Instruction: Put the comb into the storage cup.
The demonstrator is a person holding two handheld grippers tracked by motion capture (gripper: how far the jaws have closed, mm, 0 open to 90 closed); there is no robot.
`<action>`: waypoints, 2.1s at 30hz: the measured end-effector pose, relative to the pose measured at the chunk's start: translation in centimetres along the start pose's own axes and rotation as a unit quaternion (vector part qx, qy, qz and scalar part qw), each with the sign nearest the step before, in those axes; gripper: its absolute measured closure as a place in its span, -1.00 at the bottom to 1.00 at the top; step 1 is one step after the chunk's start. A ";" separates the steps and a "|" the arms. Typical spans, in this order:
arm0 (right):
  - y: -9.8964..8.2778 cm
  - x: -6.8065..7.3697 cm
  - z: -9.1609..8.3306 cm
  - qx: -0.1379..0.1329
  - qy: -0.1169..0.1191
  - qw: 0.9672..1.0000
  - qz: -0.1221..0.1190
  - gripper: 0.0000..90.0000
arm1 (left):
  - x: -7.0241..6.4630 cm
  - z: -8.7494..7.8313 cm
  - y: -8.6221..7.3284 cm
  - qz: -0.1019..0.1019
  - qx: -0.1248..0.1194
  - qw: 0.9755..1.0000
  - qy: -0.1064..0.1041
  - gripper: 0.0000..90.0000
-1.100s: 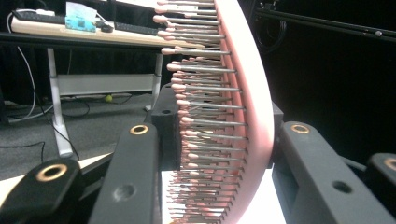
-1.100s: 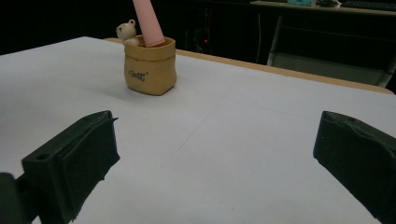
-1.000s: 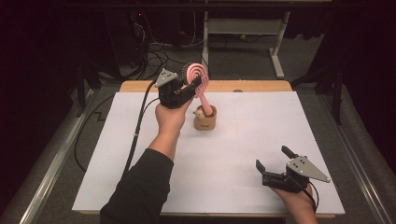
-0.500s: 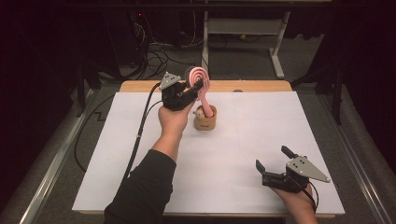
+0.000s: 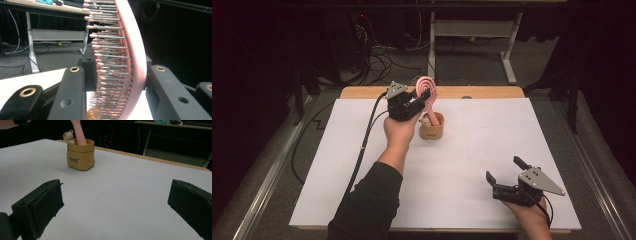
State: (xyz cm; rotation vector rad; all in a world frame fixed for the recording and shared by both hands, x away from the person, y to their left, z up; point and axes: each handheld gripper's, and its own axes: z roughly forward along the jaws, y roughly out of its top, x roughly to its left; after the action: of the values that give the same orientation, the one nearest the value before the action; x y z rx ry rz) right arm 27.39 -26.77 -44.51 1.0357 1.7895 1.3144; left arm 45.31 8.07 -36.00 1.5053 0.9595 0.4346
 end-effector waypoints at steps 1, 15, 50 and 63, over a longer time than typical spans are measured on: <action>0.0 0.0 0.0 0.000 0.000 1.000 0.000 -1.00 | 0.0 0.0 -0.1 0.000 0.000 1.000 -0.001 0.40; 0.0 0.0 0.0 0.001 0.000 1.000 -0.001 -1.00 | 0.0 0.6 -1.1 -0.003 0.008 1.000 0.002 0.40; 0.0 0.3 0.1 0.004 0.002 1.000 -0.005 -1.00 | 0.7 0.5 -1.2 0.011 0.022 1.000 0.005 0.34; 0.1 0.4 0.1 0.002 0.002 1.000 -0.007 -1.00 | 0.6 0.5 -1.0 0.026 0.033 0.999 0.022 0.26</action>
State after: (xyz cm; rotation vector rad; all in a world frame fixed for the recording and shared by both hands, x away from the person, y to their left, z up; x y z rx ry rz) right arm 27.31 -26.40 -44.46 1.0215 1.8008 1.3046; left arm 45.73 8.18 -37.18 1.5883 0.9785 0.4800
